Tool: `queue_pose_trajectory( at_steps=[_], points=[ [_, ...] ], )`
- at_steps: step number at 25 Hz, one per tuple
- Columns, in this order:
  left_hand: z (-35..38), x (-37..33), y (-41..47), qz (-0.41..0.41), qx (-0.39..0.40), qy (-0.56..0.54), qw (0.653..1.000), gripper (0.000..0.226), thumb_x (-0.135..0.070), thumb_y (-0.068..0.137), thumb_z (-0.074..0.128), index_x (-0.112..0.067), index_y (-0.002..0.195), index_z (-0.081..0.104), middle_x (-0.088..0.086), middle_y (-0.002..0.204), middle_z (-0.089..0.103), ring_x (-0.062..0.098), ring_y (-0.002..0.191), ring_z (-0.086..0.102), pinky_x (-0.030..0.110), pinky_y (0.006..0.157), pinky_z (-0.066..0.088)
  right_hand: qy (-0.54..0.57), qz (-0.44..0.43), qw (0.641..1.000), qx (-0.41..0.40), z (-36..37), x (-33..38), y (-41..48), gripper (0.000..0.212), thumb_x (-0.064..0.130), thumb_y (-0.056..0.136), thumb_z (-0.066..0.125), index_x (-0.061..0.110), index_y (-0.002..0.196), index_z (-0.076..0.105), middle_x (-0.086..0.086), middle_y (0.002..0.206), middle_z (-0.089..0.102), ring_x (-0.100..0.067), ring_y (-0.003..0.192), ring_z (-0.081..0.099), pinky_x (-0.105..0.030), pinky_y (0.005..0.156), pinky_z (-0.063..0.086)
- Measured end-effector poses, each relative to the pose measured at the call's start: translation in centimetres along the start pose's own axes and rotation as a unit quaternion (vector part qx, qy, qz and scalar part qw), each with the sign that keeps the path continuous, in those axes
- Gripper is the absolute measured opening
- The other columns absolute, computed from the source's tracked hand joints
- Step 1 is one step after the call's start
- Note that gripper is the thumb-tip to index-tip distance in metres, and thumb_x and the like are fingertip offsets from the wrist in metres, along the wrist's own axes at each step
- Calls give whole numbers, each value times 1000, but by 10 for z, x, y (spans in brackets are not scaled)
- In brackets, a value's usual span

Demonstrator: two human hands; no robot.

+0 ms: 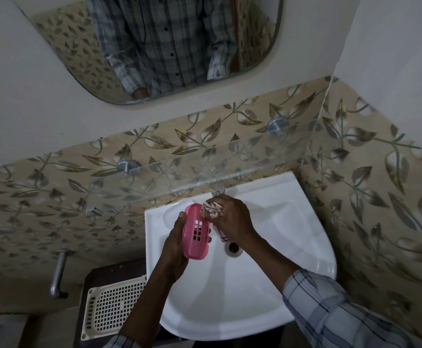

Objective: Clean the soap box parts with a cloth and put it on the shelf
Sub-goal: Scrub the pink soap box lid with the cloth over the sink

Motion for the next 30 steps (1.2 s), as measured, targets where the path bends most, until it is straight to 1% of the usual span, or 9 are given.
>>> queue_pose_trajectory(
  at_steps=[5, 9, 11, 14, 18, 21, 23, 27, 30],
  points=[
    [4, 1, -2, -4, -1, 42, 999, 60, -57, 94, 40, -14, 129, 60, 26, 111, 70, 35, 90, 68, 39, 80, 58, -9, 19, 998, -65, 0, -12, -3, 17, 31, 82, 74, 16, 88, 69, 0, 80, 73, -21, 73, 68, -35, 66, 55],
    [3, 0, -3, -7, -12, 57, 998, 59, -59, 96, 40, -14, 126, 64, 24, 108, 72, 34, 87, 69, 39, 78, 58, 127, 51, 990, 19, 6, -24, 1, 22, 32, 83, 77, 14, 90, 67, -4, 80, 72, -21, 73, 69, -41, 69, 58],
    [3, 0, -2, -10, -12, 59, 998, 59, -58, 97, 39, -13, 125, 64, 25, 110, 71, 34, 87, 69, 37, 75, 58, 99, 33, 994, 44, 9, -22, 0, 26, 28, 79, 81, 14, 95, 66, -4, 88, 72, -21, 79, 69, -37, 72, 58],
    [5, 1, -2, -19, -18, 64, 998, 57, -56, 99, 37, -12, 124, 64, 23, 108, 72, 33, 85, 70, 35, 72, 58, 45, 0, 999, -10, 9, -16, -1, 22, 16, 80, 78, 7, 97, 67, -7, 94, 71, -23, 83, 67, -38, 75, 57],
    [7, -4, 0, -27, -31, 74, 996, 54, -55, 98, 38, -14, 123, 63, 23, 109, 71, 33, 85, 68, 38, 76, 59, -5, -17, 999, -37, 5, -18, 0, 24, 21, 85, 75, 11, 106, 69, -2, 108, 67, -20, 93, 66, -34, 78, 55],
    [9, -3, 1, -27, -37, 103, 994, 55, -57, 96, 39, -15, 124, 62, 23, 111, 71, 35, 87, 67, 44, 82, 56, -29, -40, 997, -57, 2, -13, -1, 22, 25, 84, 74, 15, 102, 68, -1, 102, 71, -22, 88, 68, -35, 73, 56],
    [9, 1, -1, -33, -43, 102, 993, 58, -56, 100, 37, -11, 126, 62, 23, 110, 71, 35, 86, 66, 43, 81, 56, -24, -47, 997, -55, 3, -9, 1, 23, 27, 83, 75, 15, 101, 68, -2, 99, 72, -23, 85, 69, -36, 73, 57],
    [8, 2, -2, -40, -49, 92, 994, 57, -54, 101, 38, -11, 129, 61, 26, 114, 69, 36, 88, 65, 43, 80, 56, 5, -56, 998, 21, 5, -12, 14, 16, 21, 83, 75, 11, 94, 68, -5, 89, 71, -23, 79, 67, -41, 72, 56],
    [15, 0, -5, -43, -47, 72, 995, 53, -51, 100, 41, -11, 127, 60, 30, 116, 67, 36, 89, 64, 44, 77, 57, -46, -90, 994, 37, 6, -5, 14, 14, 21, 83, 74, 12, 92, 68, -4, 90, 69, -23, 81, 66, -40, 72, 55]
  ],
)
Point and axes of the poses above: each hand's wrist, its own y-axis towards the middle knuckle, its own z-axis out of the palm, x = y × z, the point moved 8 cm from there along y, towards the middle knuckle
